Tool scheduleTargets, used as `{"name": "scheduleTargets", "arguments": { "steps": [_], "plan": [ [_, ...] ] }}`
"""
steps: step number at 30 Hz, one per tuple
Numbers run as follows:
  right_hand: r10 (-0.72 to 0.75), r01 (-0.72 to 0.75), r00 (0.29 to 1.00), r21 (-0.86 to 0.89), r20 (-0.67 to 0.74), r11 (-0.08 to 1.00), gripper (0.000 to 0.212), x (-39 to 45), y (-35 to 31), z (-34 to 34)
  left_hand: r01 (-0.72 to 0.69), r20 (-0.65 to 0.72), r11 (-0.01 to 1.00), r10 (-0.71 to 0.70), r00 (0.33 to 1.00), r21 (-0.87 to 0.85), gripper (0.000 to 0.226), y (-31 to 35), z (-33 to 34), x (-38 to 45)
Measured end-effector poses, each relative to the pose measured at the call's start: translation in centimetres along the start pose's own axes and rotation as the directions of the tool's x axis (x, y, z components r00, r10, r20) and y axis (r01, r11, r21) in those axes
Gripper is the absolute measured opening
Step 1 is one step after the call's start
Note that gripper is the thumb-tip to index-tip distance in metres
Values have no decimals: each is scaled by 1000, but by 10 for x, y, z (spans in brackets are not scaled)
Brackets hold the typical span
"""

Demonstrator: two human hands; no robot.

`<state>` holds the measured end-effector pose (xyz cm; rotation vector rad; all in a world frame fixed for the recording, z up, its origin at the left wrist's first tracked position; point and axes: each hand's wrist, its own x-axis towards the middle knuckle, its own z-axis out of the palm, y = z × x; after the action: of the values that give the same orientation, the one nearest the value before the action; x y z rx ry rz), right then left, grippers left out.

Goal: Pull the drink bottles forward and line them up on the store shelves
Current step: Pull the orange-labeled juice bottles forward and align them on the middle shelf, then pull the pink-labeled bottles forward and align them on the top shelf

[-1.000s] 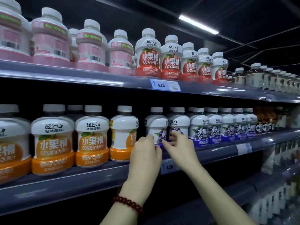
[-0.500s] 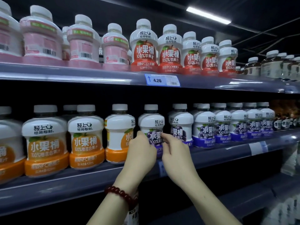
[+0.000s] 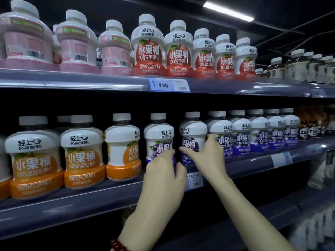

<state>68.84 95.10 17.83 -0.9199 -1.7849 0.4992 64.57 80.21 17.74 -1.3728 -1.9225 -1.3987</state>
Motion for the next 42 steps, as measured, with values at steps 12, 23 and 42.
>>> {"name": "scheduleTargets", "arguments": {
  "steps": [12,23,42],
  "plan": [
    [-56,-26,934,222,353,975,88,17,10,-14,-26,-53,999,27,998,20,26,-7,-1,-1],
    [-112,68,951,159,288,985,74,5,6,-14,-44,40,999,44,998,-19,27,-13,-8,1],
    [-446,284,889,645,99,709,14,-90,-215,1,45,-203,992,-20,979,119,23,-49,-219,32]
  ]
}}
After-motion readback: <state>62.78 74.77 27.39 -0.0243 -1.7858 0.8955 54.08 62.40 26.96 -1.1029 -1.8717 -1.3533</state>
